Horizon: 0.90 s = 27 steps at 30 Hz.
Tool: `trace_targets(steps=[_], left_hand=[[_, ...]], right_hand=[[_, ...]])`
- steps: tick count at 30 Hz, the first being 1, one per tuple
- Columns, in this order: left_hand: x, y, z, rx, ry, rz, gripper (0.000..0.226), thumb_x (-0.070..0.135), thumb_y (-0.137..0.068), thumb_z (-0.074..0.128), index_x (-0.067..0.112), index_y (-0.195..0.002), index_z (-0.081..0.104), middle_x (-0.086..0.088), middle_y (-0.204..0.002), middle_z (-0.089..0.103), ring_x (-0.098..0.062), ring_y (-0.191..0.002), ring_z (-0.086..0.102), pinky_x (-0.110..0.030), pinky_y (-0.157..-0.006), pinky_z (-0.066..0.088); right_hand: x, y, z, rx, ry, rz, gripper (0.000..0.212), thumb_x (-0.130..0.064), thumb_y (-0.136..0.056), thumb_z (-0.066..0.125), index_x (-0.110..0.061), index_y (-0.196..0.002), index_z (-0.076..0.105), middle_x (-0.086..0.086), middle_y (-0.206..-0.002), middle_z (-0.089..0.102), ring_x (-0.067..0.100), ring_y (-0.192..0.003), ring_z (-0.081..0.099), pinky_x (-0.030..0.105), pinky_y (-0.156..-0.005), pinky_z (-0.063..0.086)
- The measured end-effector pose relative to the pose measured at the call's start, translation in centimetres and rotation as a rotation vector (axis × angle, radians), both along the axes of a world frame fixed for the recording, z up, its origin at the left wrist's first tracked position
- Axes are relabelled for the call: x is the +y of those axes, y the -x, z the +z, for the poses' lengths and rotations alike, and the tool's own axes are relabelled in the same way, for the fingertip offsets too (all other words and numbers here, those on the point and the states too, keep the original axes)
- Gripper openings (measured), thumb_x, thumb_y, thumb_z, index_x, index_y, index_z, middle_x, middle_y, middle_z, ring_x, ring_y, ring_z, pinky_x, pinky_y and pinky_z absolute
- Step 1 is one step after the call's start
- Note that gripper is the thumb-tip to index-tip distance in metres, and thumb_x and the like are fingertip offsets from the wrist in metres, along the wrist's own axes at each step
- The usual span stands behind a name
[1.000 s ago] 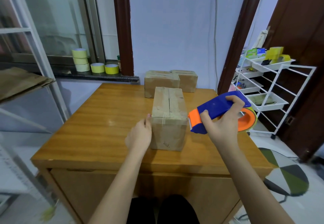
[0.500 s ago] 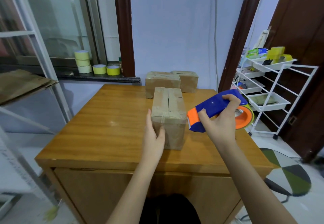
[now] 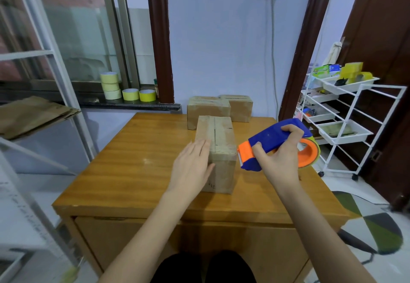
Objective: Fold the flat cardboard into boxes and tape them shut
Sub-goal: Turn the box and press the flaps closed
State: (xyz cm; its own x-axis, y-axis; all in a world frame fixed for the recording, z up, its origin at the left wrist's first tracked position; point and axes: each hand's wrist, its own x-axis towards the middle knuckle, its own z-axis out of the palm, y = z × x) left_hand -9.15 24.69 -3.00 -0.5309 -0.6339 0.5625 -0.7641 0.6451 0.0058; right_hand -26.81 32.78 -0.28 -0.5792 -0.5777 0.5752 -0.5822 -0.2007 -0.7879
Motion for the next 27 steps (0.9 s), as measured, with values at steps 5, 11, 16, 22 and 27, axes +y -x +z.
trace_targets(steps=[5, 11, 16, 22, 27], left_hand=[[0.3, 0.2, -0.2, 0.010, 0.023, 0.006, 0.054, 0.032, -0.082, 0.073, 0.005, -0.126, 0.059, -0.011, -0.128, 0.061, -0.022, -0.121, 0.057, -0.035, -0.107, 0.033], [0.3, 1.4, 3.2, -0.073, -0.057, -0.091, 0.064, 0.049, -0.093, 0.049, 0.011, -0.142, 0.035, -0.005, -0.146, 0.039, -0.018, -0.134, 0.036, -0.027, -0.111, 0.025], [0.5, 2.9, 2.5, -0.238, -0.028, -0.195, 0.065, 0.034, -0.102, 0.037, 0.008, -0.152, 0.006, -0.009, -0.160, 0.006, -0.018, -0.148, 0.007, -0.027, -0.117, 0.001], [0.4, 3.5, 1.8, -0.134, -0.016, -0.174, 0.056, 0.035, -0.103, 0.031, 0.011, -0.152, 0.017, -0.007, -0.159, 0.017, -0.016, -0.146, 0.017, -0.026, -0.117, 0.008], [0.7, 4.2, 2.2, -0.165, 0.020, -0.222, 0.055, 0.024, -0.104, 0.032, 0.006, -0.151, 0.013, -0.012, -0.159, 0.012, -0.020, -0.147, 0.011, -0.026, -0.115, -0.003]], right_hand=[[0.0, -0.1, -0.1, -0.024, -0.009, 0.000, 0.057, -0.011, -0.079, 0.070, -0.025, -0.113, 0.027, -0.006, -0.082, 0.053, 0.017, -0.076, 0.060, 0.042, -0.071, 0.052], [-0.1, -0.1, 0.3, -0.034, -0.019, 0.005, 0.056, -0.010, -0.080, 0.070, -0.025, -0.113, 0.027, -0.008, -0.081, 0.052, 0.014, -0.073, 0.058, 0.041, -0.071, 0.051], [-0.3, -0.2, 0.0, -0.038, -0.015, 0.001, 0.056, -0.011, -0.080, 0.070, -0.025, -0.113, 0.027, -0.007, -0.080, 0.052, 0.017, -0.075, 0.059, 0.041, -0.072, 0.052], [-0.2, -0.1, 0.2, -0.049, -0.008, 0.008, 0.054, -0.009, -0.080, 0.069, -0.024, -0.111, 0.028, -0.005, -0.077, 0.054, 0.016, -0.071, 0.058, 0.037, -0.069, 0.050], [-0.2, -0.2, 0.1, -0.047, -0.005, 0.000, 0.055, -0.009, -0.080, 0.070, -0.024, -0.112, 0.028, -0.006, -0.077, 0.054, 0.015, -0.072, 0.059, 0.036, -0.069, 0.051]])
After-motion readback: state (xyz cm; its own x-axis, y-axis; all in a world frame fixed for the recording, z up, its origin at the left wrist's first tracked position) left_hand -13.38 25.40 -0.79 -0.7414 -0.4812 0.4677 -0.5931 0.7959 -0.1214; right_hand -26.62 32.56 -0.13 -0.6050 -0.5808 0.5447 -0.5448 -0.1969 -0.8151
